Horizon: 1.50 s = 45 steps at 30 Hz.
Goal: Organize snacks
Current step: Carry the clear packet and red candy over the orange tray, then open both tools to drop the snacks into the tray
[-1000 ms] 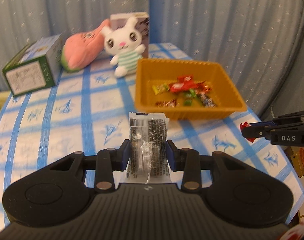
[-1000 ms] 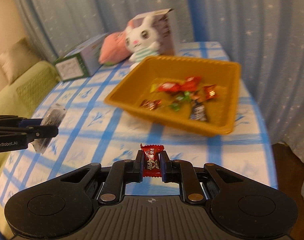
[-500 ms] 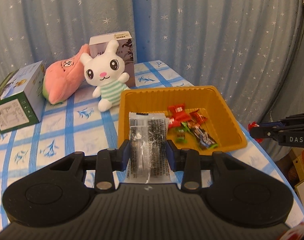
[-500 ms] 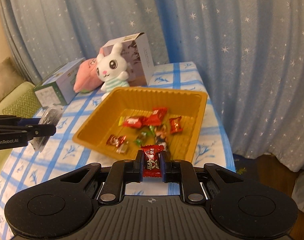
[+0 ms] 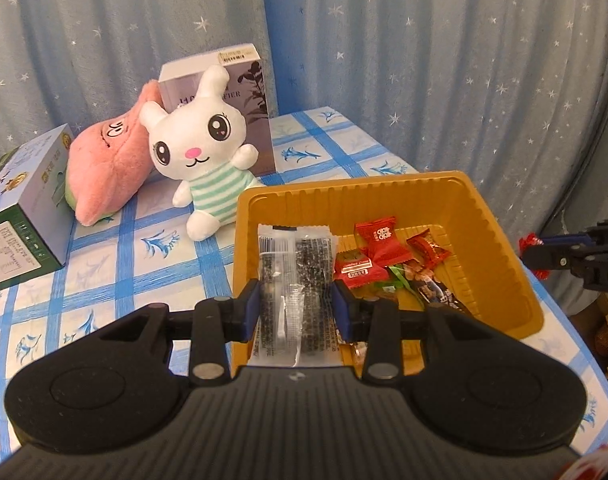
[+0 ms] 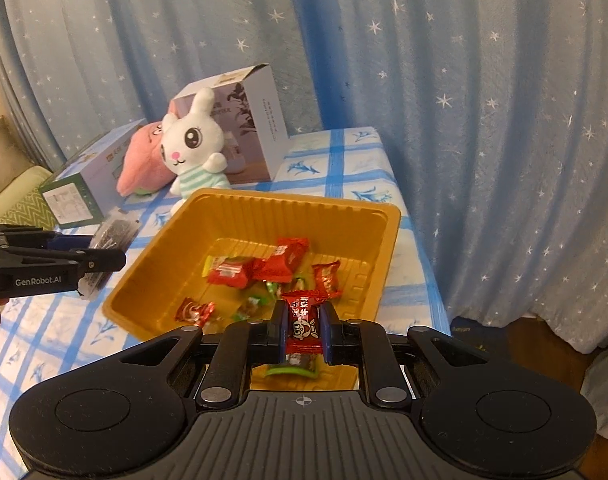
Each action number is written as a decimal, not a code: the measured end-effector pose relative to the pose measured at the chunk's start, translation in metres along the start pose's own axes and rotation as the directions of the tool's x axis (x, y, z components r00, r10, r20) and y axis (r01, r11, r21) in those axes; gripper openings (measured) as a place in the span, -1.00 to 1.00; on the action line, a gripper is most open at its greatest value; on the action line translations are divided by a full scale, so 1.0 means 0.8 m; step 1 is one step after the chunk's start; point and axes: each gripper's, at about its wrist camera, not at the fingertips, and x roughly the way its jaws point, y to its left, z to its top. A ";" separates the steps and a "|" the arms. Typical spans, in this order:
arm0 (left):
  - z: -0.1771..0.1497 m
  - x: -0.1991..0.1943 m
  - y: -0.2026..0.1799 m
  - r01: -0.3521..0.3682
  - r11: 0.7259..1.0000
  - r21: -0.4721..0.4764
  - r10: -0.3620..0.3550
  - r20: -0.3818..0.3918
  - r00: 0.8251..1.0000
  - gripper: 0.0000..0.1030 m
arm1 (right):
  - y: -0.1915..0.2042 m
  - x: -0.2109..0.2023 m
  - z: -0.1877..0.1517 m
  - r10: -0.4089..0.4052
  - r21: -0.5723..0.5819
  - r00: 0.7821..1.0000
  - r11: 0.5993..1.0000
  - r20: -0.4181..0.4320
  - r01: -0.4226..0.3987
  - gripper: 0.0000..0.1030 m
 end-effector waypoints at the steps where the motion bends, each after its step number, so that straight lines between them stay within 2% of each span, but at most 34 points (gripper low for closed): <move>1: 0.001 0.005 0.000 0.000 1.000 0.003 0.000 -0.005 1.000 -0.31 | -0.003 0.003 0.002 -0.002 0.000 1.000 1.000 -0.001 0.002 -0.68; 14: 0.002 0.068 -0.007 -0.013 0.999 0.034 0.016 -0.092 0.996 -0.31 | -0.022 0.034 0.010 -0.004 0.023 0.999 1.000 -0.033 0.005 -0.68; 23: -0.003 0.094 -0.010 -0.018 0.999 0.044 0.023 -0.134 0.991 -0.31 | -0.026 0.047 0.011 0.004 0.025 0.999 1.000 -0.050 -0.002 -0.68; 33: -0.002 0.097 -0.010 -0.029 0.999 0.041 0.035 -0.133 0.990 -0.30 | -0.028 0.052 0.011 0.008 0.025 0.998 1.000 -0.055 -0.007 -0.68; 45: -0.001 0.072 -0.009 0.001 1.000 0.000 -0.001 -0.111 0.994 -0.29 | -0.027 0.060 0.015 0.005 0.018 0.998 1.000 -0.059 -0.004 -0.68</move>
